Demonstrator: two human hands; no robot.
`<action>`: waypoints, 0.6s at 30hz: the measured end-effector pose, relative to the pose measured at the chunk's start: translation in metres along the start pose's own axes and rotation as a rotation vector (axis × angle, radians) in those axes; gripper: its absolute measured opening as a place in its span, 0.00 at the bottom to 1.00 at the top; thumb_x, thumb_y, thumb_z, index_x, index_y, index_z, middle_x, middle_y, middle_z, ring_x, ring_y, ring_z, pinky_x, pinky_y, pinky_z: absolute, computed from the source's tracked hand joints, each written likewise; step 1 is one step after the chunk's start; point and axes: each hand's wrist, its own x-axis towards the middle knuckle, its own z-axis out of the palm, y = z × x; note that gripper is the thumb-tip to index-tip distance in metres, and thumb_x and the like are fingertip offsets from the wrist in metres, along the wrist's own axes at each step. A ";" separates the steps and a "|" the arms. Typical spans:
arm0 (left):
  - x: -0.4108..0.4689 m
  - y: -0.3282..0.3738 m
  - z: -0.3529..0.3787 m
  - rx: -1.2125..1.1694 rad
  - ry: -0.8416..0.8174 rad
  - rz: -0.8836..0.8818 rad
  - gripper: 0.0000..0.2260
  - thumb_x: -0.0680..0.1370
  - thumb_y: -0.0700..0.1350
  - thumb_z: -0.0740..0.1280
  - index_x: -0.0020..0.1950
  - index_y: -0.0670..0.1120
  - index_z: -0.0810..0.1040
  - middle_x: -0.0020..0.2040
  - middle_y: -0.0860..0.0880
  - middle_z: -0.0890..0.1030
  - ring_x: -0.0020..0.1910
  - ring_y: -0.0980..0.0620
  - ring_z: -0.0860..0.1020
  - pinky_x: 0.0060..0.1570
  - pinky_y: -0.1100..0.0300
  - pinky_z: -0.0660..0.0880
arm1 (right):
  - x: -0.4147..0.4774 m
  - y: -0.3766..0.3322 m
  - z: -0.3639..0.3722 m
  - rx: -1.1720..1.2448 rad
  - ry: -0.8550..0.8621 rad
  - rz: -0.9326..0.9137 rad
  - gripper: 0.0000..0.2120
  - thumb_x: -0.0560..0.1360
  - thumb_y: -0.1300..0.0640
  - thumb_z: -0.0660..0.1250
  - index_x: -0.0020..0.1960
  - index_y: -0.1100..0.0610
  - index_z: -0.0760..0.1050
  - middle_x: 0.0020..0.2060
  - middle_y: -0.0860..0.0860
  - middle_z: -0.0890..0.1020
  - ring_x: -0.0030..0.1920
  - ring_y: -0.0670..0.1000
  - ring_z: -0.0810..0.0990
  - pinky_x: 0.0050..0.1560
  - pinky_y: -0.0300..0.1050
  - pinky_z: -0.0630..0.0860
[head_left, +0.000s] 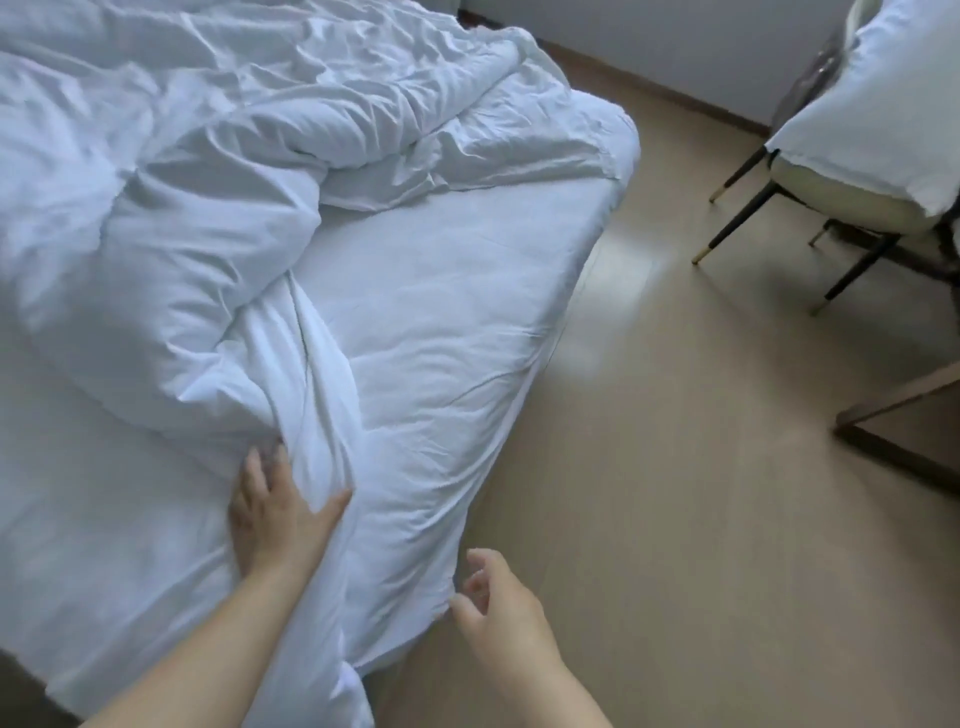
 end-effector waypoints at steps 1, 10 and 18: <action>-0.008 0.004 0.005 0.021 0.036 0.017 0.39 0.68 0.48 0.74 0.73 0.38 0.60 0.73 0.37 0.58 0.71 0.38 0.58 0.68 0.47 0.54 | 0.007 0.004 -0.018 -0.021 -0.002 -0.004 0.21 0.77 0.53 0.60 0.69 0.50 0.62 0.47 0.45 0.71 0.49 0.45 0.70 0.58 0.39 0.67; 0.026 0.022 0.020 0.350 -0.184 -0.122 0.31 0.79 0.48 0.59 0.76 0.51 0.45 0.75 0.53 0.56 0.72 0.52 0.59 0.62 0.58 0.65 | 0.117 -0.062 -0.053 0.063 -0.257 -0.069 0.21 0.78 0.55 0.60 0.70 0.54 0.62 0.57 0.48 0.71 0.54 0.45 0.71 0.50 0.37 0.68; -0.008 0.034 -0.012 0.054 -0.038 -0.143 0.17 0.62 0.44 0.58 0.44 0.56 0.81 0.39 0.55 0.82 0.40 0.55 0.80 0.27 0.68 0.63 | 0.198 -0.147 -0.067 0.277 -0.368 0.051 0.22 0.78 0.53 0.61 0.69 0.58 0.64 0.54 0.54 0.72 0.54 0.53 0.72 0.56 0.50 0.72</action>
